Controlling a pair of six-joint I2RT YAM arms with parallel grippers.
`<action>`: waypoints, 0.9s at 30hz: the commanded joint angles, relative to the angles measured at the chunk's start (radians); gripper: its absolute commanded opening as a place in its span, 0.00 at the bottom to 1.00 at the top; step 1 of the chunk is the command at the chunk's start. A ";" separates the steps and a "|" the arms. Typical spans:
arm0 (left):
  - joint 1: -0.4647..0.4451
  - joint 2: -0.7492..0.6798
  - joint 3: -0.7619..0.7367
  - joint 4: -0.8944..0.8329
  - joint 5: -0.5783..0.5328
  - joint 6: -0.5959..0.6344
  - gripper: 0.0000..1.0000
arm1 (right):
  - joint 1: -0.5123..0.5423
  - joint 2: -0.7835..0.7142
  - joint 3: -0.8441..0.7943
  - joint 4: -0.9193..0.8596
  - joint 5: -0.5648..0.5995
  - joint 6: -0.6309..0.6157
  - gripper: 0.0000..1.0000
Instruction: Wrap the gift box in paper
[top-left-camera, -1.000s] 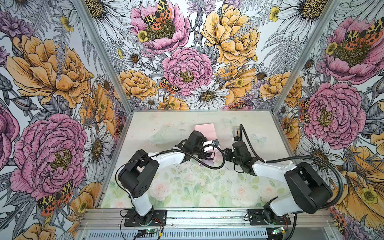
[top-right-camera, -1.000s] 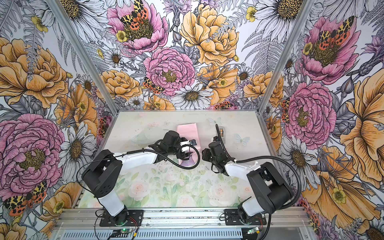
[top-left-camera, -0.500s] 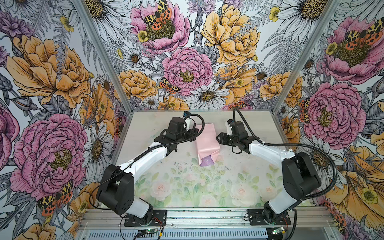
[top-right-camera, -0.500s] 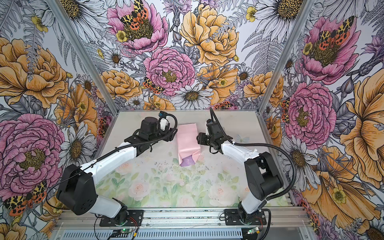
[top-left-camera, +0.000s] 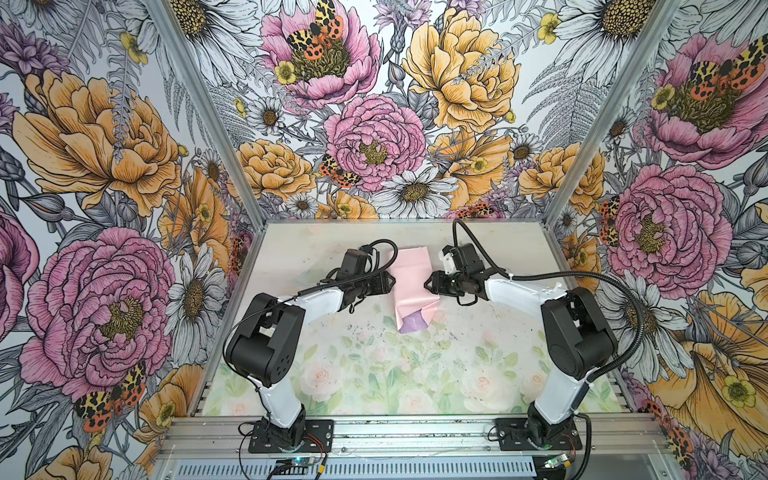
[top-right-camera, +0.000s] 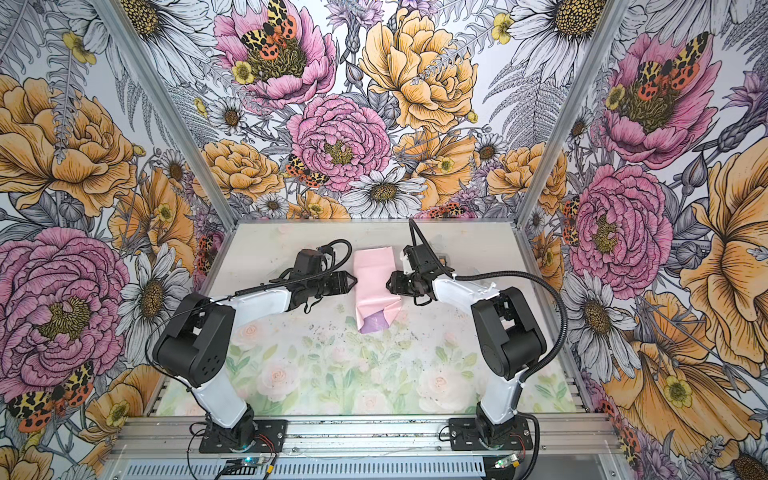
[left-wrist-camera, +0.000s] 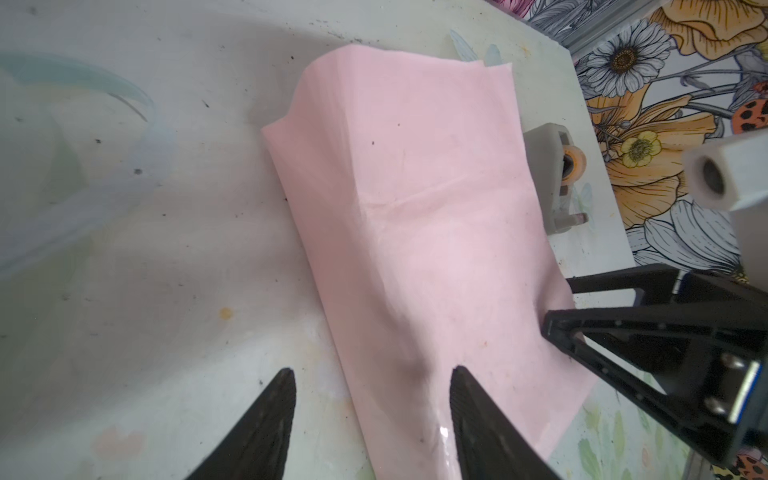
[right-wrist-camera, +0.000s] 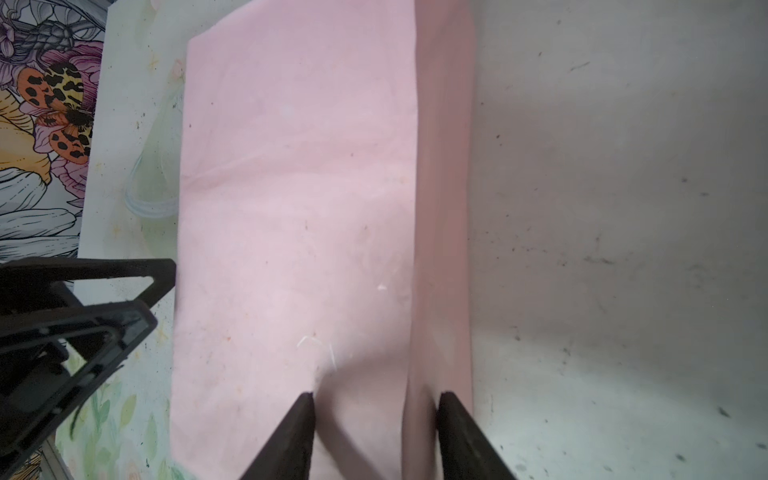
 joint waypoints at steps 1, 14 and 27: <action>-0.027 0.041 0.055 0.080 0.051 -0.026 0.57 | 0.007 -0.028 -0.044 -0.026 0.004 0.020 0.44; -0.067 0.126 0.136 0.086 0.043 0.029 0.58 | -0.003 -0.132 -0.088 -0.081 0.105 0.046 0.56; -0.158 -0.297 -0.313 0.216 -0.227 0.108 0.58 | 0.008 -0.038 -0.071 -0.079 0.087 0.029 0.45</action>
